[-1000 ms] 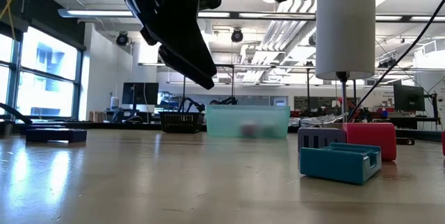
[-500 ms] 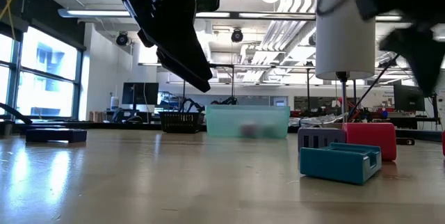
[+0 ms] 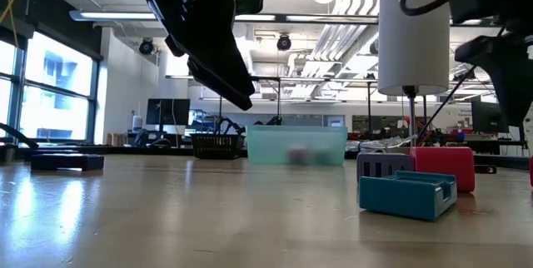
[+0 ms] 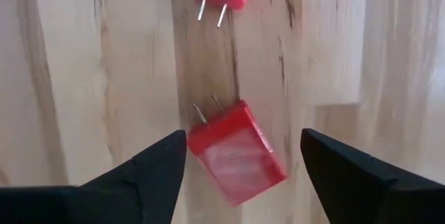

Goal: Pick & Place Office items
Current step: Put the red charger adapter into the green bin

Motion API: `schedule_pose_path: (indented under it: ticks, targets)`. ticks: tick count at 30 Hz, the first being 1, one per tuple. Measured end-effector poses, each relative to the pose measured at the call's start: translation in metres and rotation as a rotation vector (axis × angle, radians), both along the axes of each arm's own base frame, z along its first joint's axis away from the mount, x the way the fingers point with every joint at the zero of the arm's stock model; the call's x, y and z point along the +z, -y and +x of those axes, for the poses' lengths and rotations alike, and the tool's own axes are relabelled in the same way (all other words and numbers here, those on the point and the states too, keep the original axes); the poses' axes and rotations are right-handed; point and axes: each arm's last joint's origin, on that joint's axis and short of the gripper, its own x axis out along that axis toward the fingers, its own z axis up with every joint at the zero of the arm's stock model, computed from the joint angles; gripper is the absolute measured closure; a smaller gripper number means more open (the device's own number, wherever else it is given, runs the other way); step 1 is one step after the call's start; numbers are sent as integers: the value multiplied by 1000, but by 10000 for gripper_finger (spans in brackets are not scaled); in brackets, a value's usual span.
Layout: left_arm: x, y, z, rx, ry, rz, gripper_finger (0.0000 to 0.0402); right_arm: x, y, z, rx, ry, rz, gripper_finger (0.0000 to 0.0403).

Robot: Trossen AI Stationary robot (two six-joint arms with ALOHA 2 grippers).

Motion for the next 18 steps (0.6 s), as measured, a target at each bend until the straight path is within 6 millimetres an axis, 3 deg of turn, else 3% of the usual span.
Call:
schedule_pose_path:
  ticks: [6,14,18]
  targets:
    - [-1,2,-1,-9,-7,3,119,0,-5,-7,192,22,-120,133]
    - [-1,4,-2,-19,-7,10,119,-2,-7,-16,251,-22,-170,133]
    - [-1,4,-2,-19,-7,10,119,-14,-5,-20,255,-22,-168,133]
